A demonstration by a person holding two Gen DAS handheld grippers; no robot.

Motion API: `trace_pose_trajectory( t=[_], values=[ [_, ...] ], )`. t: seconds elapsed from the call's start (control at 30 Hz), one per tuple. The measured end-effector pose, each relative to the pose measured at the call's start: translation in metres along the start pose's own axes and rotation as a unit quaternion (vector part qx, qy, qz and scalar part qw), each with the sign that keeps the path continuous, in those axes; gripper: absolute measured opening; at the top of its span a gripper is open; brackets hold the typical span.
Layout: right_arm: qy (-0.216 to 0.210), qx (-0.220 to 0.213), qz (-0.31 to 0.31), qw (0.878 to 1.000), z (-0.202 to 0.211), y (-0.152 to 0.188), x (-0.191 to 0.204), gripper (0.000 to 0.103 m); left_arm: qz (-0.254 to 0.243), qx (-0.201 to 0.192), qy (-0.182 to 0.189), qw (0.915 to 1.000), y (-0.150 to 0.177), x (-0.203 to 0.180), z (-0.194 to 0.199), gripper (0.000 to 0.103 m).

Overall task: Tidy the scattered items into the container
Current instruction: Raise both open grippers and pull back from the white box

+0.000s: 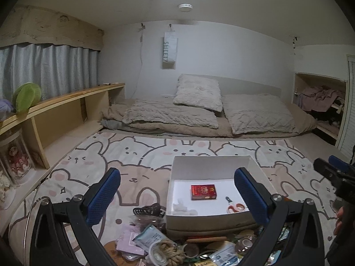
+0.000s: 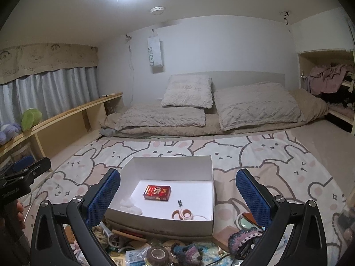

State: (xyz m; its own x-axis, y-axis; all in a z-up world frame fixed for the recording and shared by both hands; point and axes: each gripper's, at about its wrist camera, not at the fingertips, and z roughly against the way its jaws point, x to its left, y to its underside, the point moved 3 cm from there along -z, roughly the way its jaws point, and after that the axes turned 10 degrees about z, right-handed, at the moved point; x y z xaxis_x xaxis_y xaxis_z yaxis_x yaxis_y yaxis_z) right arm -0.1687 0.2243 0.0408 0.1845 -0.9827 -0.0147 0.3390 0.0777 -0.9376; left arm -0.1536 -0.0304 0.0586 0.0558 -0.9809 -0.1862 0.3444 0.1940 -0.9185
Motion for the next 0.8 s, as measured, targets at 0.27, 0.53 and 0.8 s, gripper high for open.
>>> trace_pose_trajectory(
  t=[0.27,0.53,0.8],
  values=[
    [0.011,-0.014,-0.018,1.000,-0.001,0.012,-0.026,0.103,-0.012,-0.017,-0.030,0.9993,0.010,0.022,0.001,0.103],
    [0.017,-0.009,-0.060,0.998,-0.010,0.028,-0.055,0.103,0.024,0.015,-0.030,0.9992,0.021,0.051,-0.014,0.103],
    [0.008,0.018,-0.076,0.997,-0.027,0.046,-0.059,0.103,0.032,0.040,-0.017,0.9986,0.041,0.056,-0.029,0.103]
  ],
)
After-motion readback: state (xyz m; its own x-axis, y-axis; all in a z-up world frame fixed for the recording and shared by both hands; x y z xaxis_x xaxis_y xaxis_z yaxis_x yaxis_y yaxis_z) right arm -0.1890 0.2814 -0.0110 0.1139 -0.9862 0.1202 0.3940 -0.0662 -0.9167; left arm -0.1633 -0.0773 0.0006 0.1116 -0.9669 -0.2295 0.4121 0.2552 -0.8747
